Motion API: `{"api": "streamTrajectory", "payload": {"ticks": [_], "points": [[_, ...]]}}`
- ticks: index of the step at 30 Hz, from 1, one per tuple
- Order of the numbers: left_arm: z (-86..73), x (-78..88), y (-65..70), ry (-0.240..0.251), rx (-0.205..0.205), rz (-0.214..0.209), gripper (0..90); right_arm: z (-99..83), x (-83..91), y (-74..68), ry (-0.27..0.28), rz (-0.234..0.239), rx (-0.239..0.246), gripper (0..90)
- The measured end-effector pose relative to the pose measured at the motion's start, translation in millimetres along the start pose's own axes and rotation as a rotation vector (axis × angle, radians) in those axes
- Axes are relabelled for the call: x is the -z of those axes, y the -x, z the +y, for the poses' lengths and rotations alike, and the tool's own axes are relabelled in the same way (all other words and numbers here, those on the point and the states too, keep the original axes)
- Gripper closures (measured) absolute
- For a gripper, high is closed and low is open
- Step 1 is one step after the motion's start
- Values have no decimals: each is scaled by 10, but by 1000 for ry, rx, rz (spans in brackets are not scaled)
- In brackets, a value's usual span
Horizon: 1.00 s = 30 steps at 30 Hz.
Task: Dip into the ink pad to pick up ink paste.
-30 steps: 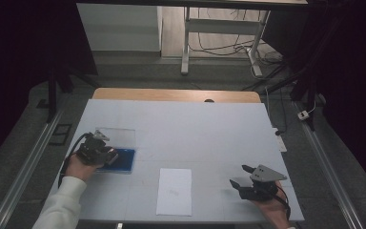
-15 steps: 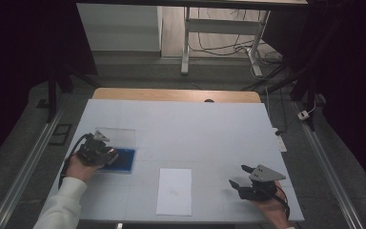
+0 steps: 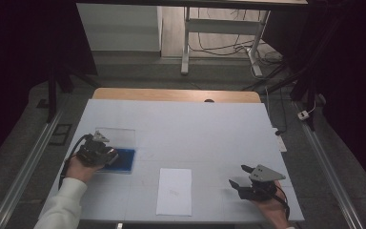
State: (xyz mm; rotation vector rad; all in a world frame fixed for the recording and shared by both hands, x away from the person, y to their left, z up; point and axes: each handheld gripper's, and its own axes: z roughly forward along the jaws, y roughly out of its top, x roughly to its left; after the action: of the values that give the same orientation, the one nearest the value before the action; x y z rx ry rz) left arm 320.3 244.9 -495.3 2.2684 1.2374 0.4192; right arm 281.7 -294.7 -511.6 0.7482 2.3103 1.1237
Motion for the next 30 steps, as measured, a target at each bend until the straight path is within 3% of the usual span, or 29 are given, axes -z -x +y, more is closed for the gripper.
{"api": "streamTrajectory", "payload": {"ticks": [7, 20, 23, 30], "points": [[15, 54, 6, 19, 10, 8, 707, -13, 5, 17, 3, -2, -11, 270], [-42, 250, -7, 132, 49, -17, 705, -25, 8, 26, -6, -7, -10, 271], [-39, 273, 16, 133, 24, -19, 705, -25, 6, 27, -8, -12, -10, 270], [-35, 333, 63, 168, 17, -41, 704, -30, 12, 25, -8, -13, -8, 271]]}}
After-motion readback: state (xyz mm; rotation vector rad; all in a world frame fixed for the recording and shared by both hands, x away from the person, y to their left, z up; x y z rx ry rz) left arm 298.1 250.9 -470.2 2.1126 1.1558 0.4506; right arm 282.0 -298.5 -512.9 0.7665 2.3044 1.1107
